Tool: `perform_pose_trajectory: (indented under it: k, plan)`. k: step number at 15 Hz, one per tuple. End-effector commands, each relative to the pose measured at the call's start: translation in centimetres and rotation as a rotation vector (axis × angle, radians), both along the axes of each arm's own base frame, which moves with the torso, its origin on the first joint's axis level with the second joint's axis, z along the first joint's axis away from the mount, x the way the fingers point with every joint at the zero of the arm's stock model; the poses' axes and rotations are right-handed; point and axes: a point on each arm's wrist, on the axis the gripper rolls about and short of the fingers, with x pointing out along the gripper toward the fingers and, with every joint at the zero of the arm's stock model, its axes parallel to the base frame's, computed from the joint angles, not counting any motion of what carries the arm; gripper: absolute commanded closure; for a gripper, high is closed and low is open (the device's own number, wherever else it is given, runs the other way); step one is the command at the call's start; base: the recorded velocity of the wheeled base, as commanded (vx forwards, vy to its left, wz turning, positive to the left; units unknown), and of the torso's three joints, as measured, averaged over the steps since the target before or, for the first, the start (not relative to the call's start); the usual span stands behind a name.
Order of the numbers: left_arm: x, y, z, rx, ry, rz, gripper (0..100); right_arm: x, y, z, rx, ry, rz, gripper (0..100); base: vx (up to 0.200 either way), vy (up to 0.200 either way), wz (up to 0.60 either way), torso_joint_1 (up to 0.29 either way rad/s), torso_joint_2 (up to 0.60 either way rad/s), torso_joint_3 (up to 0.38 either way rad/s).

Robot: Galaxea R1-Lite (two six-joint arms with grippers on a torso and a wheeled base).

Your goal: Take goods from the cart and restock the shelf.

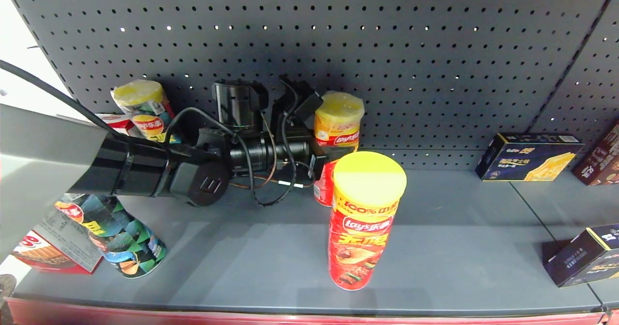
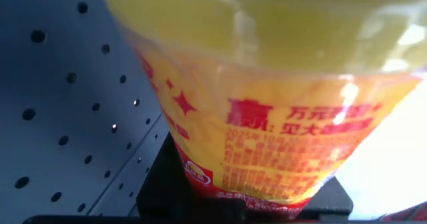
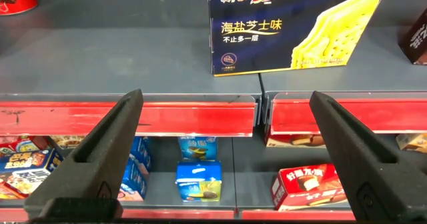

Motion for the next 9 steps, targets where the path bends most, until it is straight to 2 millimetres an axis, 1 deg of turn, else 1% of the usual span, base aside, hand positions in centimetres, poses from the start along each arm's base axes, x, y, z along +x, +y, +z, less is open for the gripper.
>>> perform_pose_trajectory:
  k: [1, 4, 5, 7, 9]
  plan:
    - [0.0, -0.1, -0.1, 0.002, 0.001, 0.002, 0, 0.0, 0.0, 0.0, 0.000, 0.001, 0.000, 0, 0.000, 0.000, 0.00, 0.000, 0.00, 0.000]
    - [0.0, 0.0, -0.2, 0.003, 0.003, 0.013, 0, 0.0, 0.0, 0.0, 0.000, 0.001, 0.000, 0, 0.000, 0.000, 0.00, 0.000, 0.00, 0.000]
    - [-0.5, 0.2, 0.5, -0.003, -0.016, 0.028, 0, 0.0, 0.0, 0.0, 0.000, 0.001, 0.000, 0, 0.000, 0.000, 0.00, 0.000, 0.00, 0.000]
    - [-1.6, 0.8, 1.1, -0.004, -0.020, 0.039, 0, 0.0, 0.0, 0.0, 0.000, 0.001, 0.000, 0, 0.000, 0.000, 0.00, 0.000, 0.00, 0.000]
    - [-3.3, 1.8, 1.2, 0.015, -0.005, 0.090, 0, 0.0, 0.0, 0.0, 0.000, 0.001, 0.000, 0, 0.000, 0.000, 0.00, 0.000, 0.00, 0.000]
